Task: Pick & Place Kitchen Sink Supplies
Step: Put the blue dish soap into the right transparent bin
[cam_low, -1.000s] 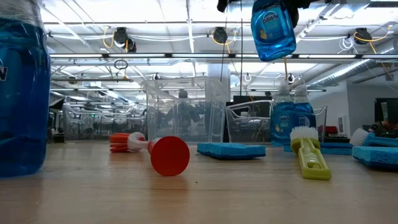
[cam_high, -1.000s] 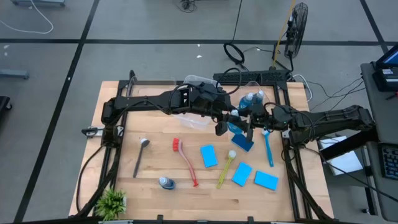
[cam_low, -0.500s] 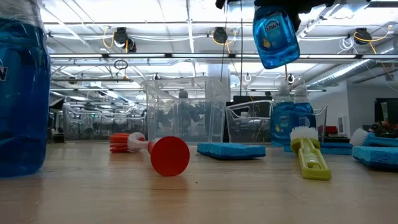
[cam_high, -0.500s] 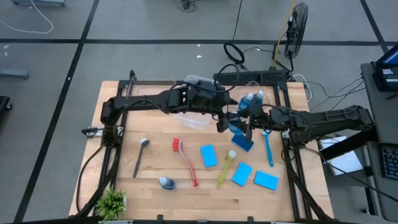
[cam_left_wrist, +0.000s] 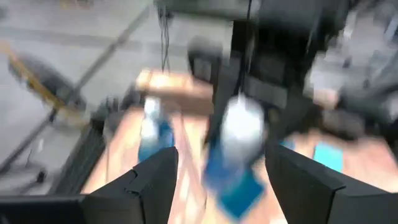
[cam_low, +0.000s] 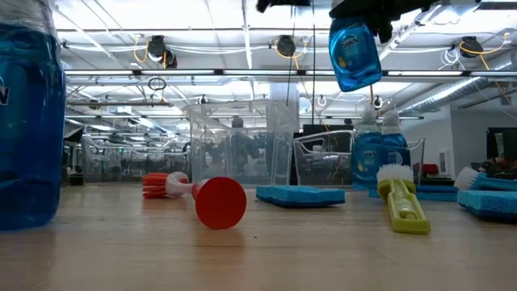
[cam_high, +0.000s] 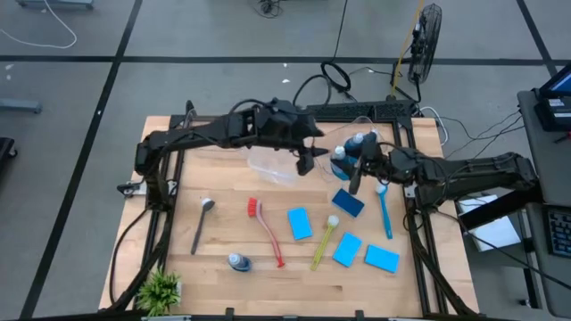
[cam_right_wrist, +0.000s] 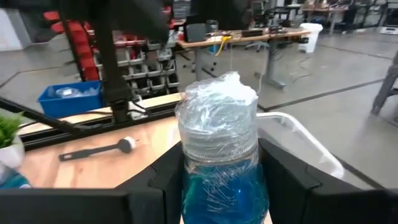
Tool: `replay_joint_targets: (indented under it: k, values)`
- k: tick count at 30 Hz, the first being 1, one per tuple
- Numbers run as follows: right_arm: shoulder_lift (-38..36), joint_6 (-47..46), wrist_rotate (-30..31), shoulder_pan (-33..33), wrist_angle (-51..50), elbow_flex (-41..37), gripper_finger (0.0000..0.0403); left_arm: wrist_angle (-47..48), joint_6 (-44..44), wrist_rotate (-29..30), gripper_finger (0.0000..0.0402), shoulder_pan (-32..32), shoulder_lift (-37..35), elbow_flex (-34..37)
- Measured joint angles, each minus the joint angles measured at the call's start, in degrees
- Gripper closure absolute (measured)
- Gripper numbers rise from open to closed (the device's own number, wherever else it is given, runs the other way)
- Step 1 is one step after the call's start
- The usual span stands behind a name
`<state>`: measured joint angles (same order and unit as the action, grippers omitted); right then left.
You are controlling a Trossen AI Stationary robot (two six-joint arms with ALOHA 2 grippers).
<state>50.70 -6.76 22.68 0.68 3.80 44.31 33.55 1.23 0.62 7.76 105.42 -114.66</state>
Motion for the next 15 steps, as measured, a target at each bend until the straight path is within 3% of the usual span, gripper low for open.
replay_joint_targets:
  k: [8, 15]
  values:
    - [-0.25, 2.95, 0.05, -3.97, 1.99, 0.07, 0.0247, 15.76, 1.03, -0.02, 0.0158, 0.89, -4.22, 0.02]
    - [-0.22, 3.18, -0.13, -8.29, 2.17, 0.07, 0.0247, 19.74, 1.08, -0.16, 0.0158, 0.46, -6.91, 2.13]
